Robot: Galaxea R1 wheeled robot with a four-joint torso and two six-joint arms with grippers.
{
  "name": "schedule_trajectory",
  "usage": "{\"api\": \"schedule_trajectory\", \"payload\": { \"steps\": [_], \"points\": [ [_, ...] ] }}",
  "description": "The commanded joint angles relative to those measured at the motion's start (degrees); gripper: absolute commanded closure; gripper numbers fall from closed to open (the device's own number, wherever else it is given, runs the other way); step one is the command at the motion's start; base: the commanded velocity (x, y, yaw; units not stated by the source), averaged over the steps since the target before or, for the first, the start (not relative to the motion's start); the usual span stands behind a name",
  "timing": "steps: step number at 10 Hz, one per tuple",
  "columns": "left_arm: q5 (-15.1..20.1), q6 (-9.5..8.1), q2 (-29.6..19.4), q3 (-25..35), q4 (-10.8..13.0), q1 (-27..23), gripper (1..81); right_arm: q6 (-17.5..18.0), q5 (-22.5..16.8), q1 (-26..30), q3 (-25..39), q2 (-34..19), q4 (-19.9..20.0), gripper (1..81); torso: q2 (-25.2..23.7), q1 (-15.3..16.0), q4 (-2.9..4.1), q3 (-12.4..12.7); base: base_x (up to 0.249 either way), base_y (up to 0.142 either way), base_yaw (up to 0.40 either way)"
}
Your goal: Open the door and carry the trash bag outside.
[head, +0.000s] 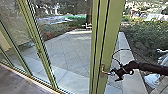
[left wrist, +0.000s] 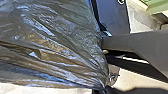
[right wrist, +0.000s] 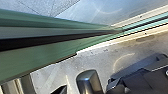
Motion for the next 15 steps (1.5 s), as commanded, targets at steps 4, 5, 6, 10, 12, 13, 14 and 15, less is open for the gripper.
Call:
{"api": "schedule_trajectory", "payload": {
  "steps": [4,5,6,10,12,13,14,15],
  "points": [
    [4.06,0.01,0.14,0.59,-0.43,-1.09,81.1,1.1,-3.05,3.97,-7.97,4.12,0.45,1.0,0.0,-0.02,0.0,0.02,0.0,0.0,0.0],
    [4.06,0.01,0.14,0.59,-0.43,-1.09,81.1,1.1,-3.05,3.1,-8.5,4.12,0.36,1.0,0.0,-0.05,0.0,0.02,0.0,0.0,0.0],
    [4.06,0.01,0.14,0.59,-0.43,-1.09,81.1,1.01,-3.05,2.21,-8.85,4.12,0.36,1.0,-0.02,-0.06,0.0,0.02,0.0,0.0,0.0],
    [4.06,0.01,-0.03,0.59,-0.43,-0.91,81.1,1.01,-3.67,-4.63,-8.85,3.25,-2.62,1.0,-0.06,-0.17,0.0,0.09,0.0,0.0,0.0],
    [4.06,0.01,0.06,0.5,-0.34,-0.82,81.1,1.01,-3.75,-6.84,-8.77,2.19,-4.04,1.0,-0.09,-0.17,0.0,0.11,0.0,0.0,0.0],
    [4.06,0.01,0.06,0.5,-0.34,-0.82,81.1,0.93,-3.75,-7.02,-8.59,2.01,-4.21,1.0,-0.09,-0.17,0.0,0.11,0.0,0.0,0.0],
    [4.06,0.09,0.06,0.5,-0.34,-0.82,81.1,0.93,-4.27,-7.81,-8.85,2.19,-5.26,1.0,-0.06,-0.15,0.0,0.11,0.0,0.0,0.0],
    [3.8,0.1,0.14,0.5,-0.34,-0.82,81.1,0.93,-5.07,-8.34,-8.94,2.37,-6.15,1.0,-0.09,-0.13,0.0,0.11,0.0,0.0,0.0]
  ]
}}
